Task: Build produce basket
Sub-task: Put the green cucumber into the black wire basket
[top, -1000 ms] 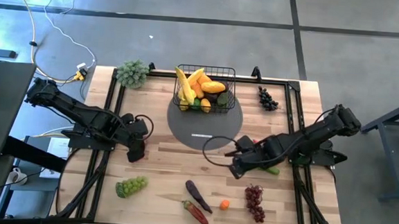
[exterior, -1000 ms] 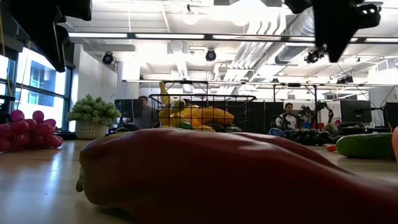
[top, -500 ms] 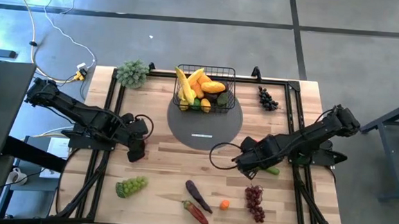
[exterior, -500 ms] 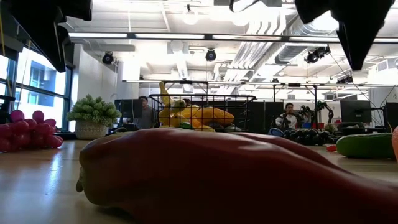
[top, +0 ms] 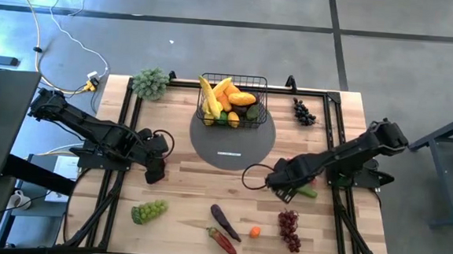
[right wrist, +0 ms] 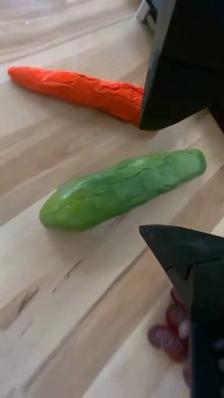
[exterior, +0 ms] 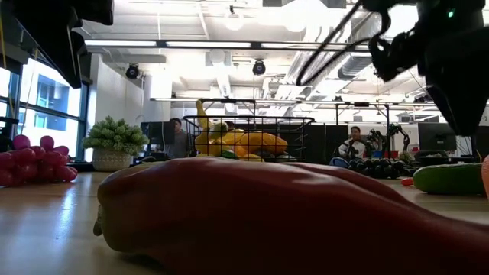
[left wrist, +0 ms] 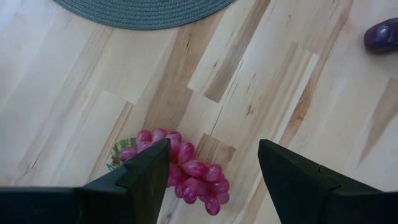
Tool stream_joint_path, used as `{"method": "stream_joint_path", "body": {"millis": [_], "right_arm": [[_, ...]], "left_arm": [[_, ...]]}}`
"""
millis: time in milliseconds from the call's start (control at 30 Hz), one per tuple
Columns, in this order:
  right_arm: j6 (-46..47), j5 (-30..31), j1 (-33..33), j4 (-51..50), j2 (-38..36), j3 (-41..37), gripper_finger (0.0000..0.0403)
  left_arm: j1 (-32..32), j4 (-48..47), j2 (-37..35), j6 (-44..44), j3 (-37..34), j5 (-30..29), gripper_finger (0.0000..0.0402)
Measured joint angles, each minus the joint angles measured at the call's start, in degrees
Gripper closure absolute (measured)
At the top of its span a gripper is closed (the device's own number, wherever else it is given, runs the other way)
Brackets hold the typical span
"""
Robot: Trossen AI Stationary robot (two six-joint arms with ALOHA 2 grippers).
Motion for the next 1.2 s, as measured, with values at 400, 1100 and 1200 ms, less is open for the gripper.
{"method": "stream_joint_path", "body": {"millis": [400, 1100, 1200], "right_arm": [[-4.0, -3.3, -3.9, 11.6, 0.0, -9.8, 0.0160], [-1.9, -6.8, -7.4, 18.2, -0.8, -13.2, 0.0328], [-2.0, -6.6, -9.0, 21.3, -2.0, -13.2, 0.0328]], "left_arm": [[0.0, 0.8, 0.0, 0.0, 0.0, 0.0, 0.0170], [4.8, 0.9, 0.0, 0.0, 0.0, -2.1, 0.0170], [6.1, 0.9, 0.0, 0.0, 0.0, -2.1, 0.0170]]}}
